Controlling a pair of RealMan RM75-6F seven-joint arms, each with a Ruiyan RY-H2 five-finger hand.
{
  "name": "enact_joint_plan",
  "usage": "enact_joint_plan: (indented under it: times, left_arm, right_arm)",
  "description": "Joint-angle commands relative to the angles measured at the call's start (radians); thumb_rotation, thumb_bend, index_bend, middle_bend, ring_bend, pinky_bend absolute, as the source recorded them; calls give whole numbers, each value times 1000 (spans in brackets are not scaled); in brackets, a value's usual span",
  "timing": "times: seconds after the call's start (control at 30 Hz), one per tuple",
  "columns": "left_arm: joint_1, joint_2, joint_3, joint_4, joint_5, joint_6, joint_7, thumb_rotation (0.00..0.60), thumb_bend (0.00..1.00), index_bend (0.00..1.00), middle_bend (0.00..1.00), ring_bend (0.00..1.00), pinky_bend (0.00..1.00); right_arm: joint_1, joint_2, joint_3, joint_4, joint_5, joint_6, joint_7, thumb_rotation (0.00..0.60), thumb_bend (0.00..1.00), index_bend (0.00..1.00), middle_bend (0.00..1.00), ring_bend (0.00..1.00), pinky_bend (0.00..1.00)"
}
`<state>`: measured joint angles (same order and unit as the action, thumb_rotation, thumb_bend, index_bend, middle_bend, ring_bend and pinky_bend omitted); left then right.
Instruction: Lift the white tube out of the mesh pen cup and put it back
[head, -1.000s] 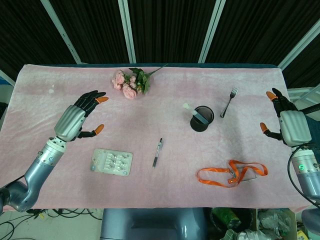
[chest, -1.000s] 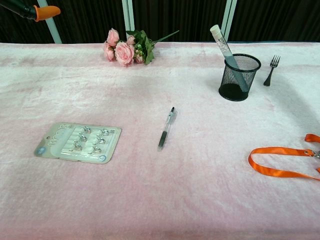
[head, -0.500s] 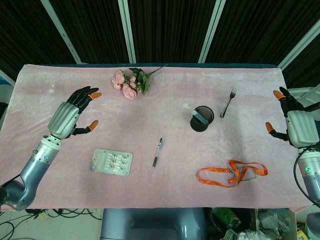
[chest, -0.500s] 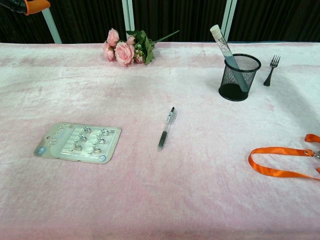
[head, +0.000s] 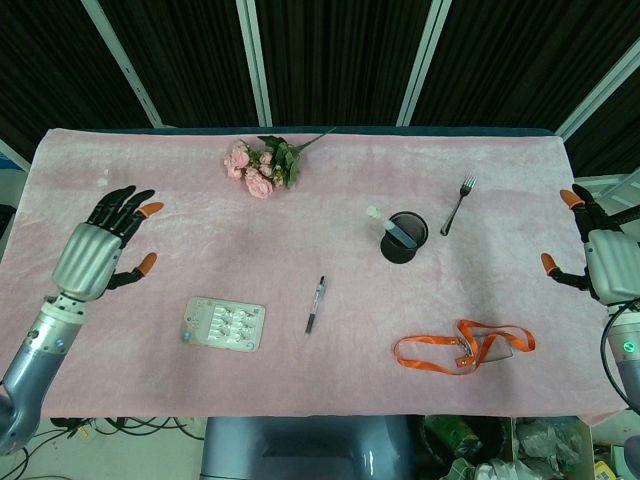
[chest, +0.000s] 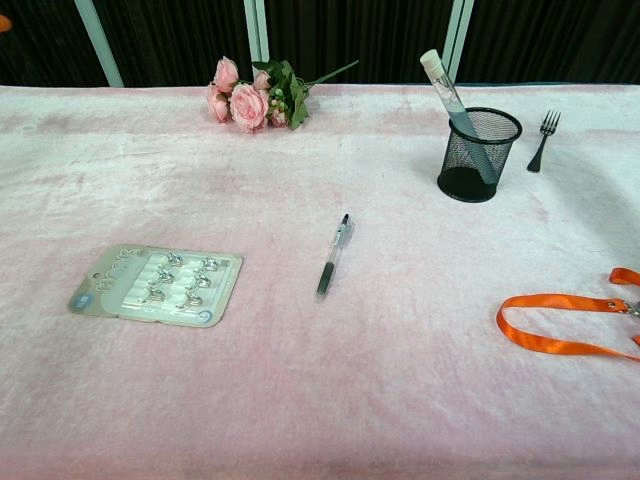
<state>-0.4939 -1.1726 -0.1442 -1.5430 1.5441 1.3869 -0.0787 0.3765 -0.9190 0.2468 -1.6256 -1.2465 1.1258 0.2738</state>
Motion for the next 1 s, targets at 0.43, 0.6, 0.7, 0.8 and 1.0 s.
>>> enact_joint_plan:
  times: [0.43, 0.6, 0.7, 0.8, 1.0]
  left_arm:
    - [319, 49, 97, -118, -149, 230, 163, 600, 338, 164, 103, 0, 0]
    - [329, 28, 89, -77, -151, 219, 141, 600, 339, 164, 104, 0, 0]
    - [336, 16, 81, -45, -151, 223, 129, 600, 338, 164, 106, 0, 0]
    - [342, 11, 75, -24, -163, 214, 112, 600, 339, 162, 105, 0, 0]
    - [347, 18, 69, -12, -176, 187, 91, 600, 339, 158, 103, 0, 0]
  right_arm:
    - [35, -7, 0, -49, 55, -200, 236, 600, 259, 65, 0, 97, 188]
    - [105, -70, 8, 10, 80, -274, 191, 600, 259, 87, 0, 97, 188]
    - [148, -103, 19, 42, 112, -315, 157, 600, 258, 135, 0, 97, 188]
    - [188, -133, 28, 70, 147, -348, 118, 600, 258, 177, 0, 93, 189]
    - [290, -188, 41, 124, 230, -461, 46, 600, 258, 276, 0, 84, 188]
